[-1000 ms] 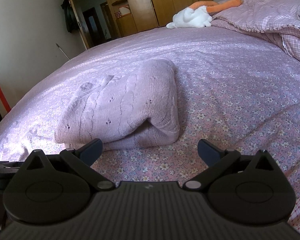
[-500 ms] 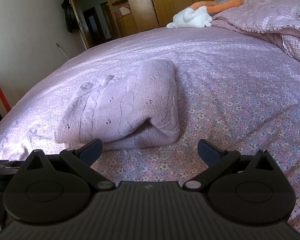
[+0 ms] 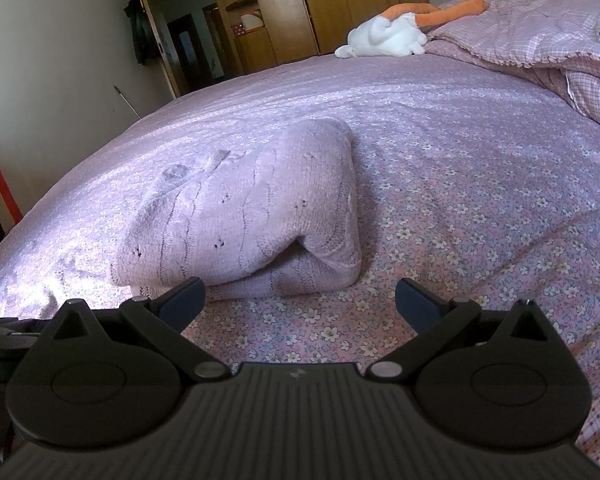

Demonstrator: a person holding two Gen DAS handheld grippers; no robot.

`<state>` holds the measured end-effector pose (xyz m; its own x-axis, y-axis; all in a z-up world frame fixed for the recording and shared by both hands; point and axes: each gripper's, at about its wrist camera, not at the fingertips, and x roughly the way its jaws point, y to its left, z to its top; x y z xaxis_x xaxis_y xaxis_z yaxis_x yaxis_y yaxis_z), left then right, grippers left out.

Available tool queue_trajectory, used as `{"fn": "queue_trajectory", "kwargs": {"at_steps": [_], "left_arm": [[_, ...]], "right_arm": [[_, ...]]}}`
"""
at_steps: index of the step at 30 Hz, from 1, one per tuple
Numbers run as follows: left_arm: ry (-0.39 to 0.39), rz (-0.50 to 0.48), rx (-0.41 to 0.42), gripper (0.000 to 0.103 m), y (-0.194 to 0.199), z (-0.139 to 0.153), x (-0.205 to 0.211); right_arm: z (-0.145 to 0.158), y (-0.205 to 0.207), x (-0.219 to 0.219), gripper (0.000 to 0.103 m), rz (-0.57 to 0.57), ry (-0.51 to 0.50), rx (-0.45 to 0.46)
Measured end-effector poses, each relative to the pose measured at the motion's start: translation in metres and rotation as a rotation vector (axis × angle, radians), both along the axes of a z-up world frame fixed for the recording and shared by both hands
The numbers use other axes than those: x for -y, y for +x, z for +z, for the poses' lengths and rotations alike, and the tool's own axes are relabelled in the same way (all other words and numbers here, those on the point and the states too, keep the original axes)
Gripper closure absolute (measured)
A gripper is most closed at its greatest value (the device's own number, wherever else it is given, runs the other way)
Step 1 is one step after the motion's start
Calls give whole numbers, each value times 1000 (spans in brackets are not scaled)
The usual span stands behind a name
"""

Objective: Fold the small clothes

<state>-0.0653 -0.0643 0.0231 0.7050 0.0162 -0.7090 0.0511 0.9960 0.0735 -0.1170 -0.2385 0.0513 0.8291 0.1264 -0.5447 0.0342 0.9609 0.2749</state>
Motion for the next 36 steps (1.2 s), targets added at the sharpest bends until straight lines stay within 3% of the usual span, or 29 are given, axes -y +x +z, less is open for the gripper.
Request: {"fn": "queue_trajectory", "kwargs": {"at_steps": [36], "left_arm": [[-4,-3,-3,27,0,-1,0]], "right_arm": [[1,0,1,0,24,-28,2]]}}
